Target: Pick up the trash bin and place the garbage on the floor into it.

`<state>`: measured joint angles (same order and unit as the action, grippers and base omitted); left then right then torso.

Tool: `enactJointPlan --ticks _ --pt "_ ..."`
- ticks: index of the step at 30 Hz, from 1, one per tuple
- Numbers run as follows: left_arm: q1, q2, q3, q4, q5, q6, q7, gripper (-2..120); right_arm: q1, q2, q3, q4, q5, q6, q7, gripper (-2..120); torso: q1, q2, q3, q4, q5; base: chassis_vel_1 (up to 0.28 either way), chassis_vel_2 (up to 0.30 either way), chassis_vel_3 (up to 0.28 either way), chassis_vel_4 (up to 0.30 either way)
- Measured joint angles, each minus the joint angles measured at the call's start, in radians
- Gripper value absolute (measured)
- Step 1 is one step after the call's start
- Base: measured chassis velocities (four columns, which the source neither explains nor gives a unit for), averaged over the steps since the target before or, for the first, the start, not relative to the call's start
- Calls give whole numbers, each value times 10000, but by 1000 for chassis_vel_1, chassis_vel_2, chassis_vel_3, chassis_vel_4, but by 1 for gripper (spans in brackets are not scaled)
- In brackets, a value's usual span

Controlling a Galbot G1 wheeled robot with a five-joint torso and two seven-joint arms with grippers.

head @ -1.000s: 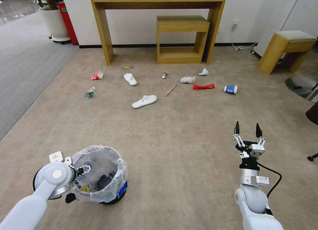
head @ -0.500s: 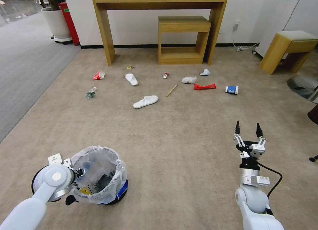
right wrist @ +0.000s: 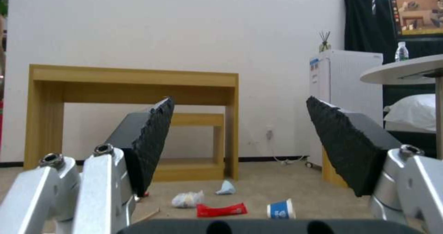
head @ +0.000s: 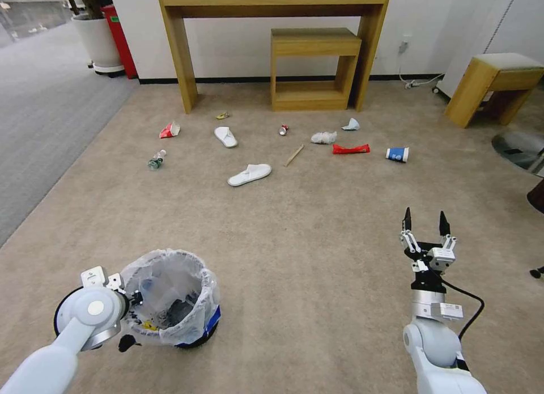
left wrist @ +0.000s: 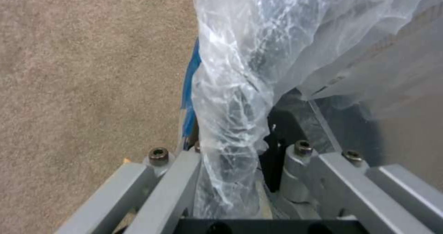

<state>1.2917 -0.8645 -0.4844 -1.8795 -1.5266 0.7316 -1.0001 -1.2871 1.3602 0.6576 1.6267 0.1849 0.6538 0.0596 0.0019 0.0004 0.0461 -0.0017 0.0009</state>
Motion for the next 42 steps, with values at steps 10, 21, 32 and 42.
enactJointPlan --ticks 10,21,32,42 --pt "422 -376 -376 -330 951 -41 581 12 2 5 -18 -4 -34 -24 113 76 3 -6 6 2 -25 0 0 0 0" --pt "1227 -798 -1085 -1016 1937 -193 1429 10 33 4 -108 -30 -123 -138 265 76 7 -11 10 -3 -37 0 0 0 0" --pt "1881 -1023 -1968 -1840 1942 -176 1478 0 47 -37 -210 -105 -184 -303 437 78 7 -10 5 -2 -19 0 0 0 0" --pt "2108 -1217 -2500 -2399 1893 -188 1472 0 163 -64 -235 -288 -323 -301 589 79 3 -8 3 -1 -9 0 0 0 0"
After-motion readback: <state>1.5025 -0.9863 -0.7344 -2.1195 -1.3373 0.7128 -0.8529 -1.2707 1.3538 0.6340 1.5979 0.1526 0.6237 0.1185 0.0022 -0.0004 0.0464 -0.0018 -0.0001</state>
